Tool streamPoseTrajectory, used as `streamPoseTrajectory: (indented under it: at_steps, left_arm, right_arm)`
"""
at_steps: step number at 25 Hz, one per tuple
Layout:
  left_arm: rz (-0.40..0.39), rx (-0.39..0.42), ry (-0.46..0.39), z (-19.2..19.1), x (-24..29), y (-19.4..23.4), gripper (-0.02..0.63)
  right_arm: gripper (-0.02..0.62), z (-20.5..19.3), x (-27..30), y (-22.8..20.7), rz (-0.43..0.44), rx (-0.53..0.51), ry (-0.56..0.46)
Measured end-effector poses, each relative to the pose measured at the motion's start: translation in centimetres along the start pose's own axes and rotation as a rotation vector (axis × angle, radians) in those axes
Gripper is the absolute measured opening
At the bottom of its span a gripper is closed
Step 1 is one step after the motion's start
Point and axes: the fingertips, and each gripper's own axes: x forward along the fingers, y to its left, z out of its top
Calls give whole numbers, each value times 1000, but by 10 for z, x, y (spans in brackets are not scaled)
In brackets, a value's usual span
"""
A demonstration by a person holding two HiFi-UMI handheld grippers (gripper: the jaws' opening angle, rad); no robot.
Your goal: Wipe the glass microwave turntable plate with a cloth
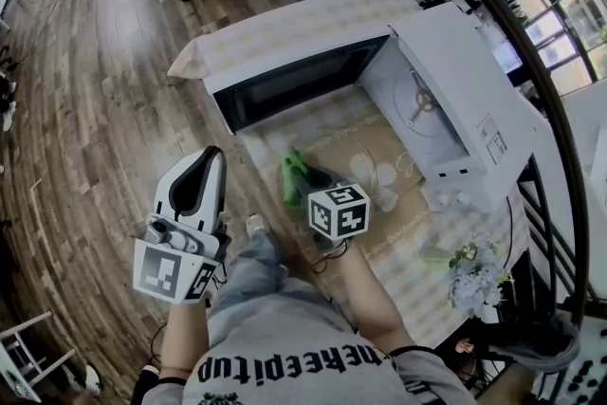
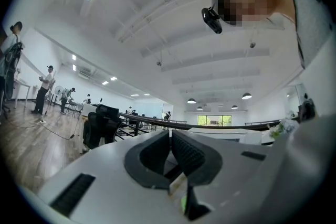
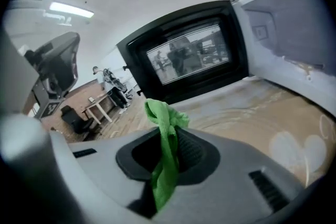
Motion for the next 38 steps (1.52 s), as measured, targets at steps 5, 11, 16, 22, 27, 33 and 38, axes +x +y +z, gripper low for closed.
streamPoseTrajectory:
  at_steps: [5, 11, 16, 22, 27, 33, 38]
  left_arm:
    - [-7, 3, 1, 1, 0, -6, 17]
    - [7, 11, -3, 5, -2, -5, 17]
    - [9, 5, -7, 5, -4, -5, 17]
    - [3, 10, -10, 7, -5, -7, 17]
    - [12, 12, -15, 10, -11, -6, 17]
    - [14, 10, -19, 12, -20, -3, 17]
    - [12, 1, -26, 14, -25, -3, 17]
  right_arm:
    - [49, -36, 26, 30, -11, -195, 115]
    - [49, -33, 14, 4, -105, -315, 144]
    - [49, -29, -4, -40, -209, -305, 142]
    - [49, -27, -27, -94, -332, -277, 142]
    - [49, -26, -54, -138, -458, -243, 150]
    - [49, -28, -79, -166, -573, -214, 156]
    - [49, -21, -70, -127, -454, -175, 115]
